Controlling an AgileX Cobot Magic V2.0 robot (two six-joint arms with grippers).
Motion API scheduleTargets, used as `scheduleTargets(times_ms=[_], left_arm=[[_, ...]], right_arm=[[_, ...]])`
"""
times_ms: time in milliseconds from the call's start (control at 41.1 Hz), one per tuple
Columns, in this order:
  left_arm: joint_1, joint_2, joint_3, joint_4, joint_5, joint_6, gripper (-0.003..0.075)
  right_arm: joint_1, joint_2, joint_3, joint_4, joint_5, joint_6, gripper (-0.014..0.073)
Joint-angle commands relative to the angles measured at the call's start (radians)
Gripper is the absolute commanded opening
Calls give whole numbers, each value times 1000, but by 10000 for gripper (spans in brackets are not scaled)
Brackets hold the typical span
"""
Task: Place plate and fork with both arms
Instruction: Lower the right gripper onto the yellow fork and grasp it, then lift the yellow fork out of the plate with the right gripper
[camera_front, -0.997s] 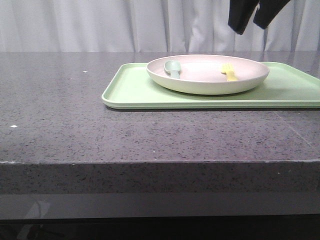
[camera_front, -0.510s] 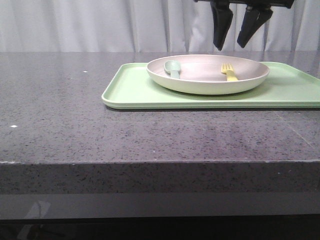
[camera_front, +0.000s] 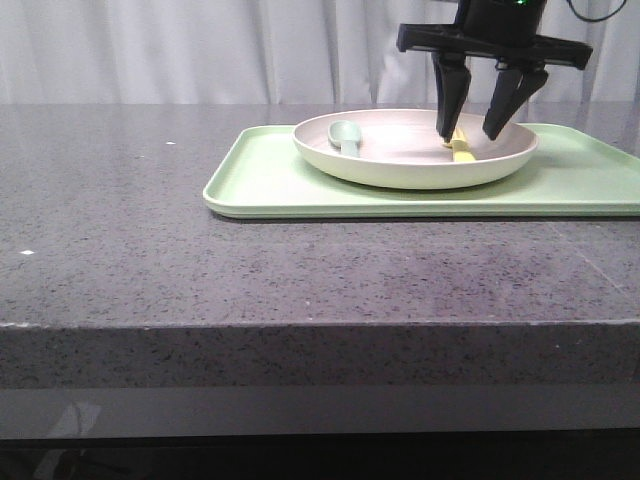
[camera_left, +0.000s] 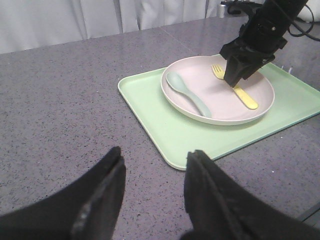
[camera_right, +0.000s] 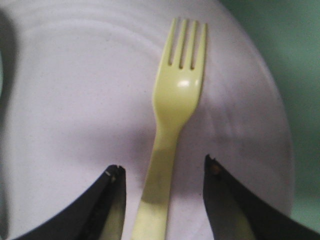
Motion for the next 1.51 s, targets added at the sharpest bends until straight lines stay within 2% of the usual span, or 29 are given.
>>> scheduleTargets(times_ms=[0,316,413,535,681,1313,1483], left_arm=[[2,1,-23,-6,-79,0,295],[2,1,-23,-6,-79,0,295],[2,1,-23,-6,-79,0,295],[2,1,-23,-6,-79,0,295],[2,1,-23,-6,-79,0,295],[2,1,-23,-6,-79,0,295],[2,1,-23,-6,-79,0,295]], right_arm=[[-6,-43,-34,45,80,3,382],[-8,-29,-34,45,55,3,379],[-8,-29,-34,45,56,3,310],[-8,-29,-34,43,59,3,184],[-8,-29,-34,41,67,3,113],[-9,-67,-37,29,97,-29,105],[-20,-97,-37,27,97,-34,40]])
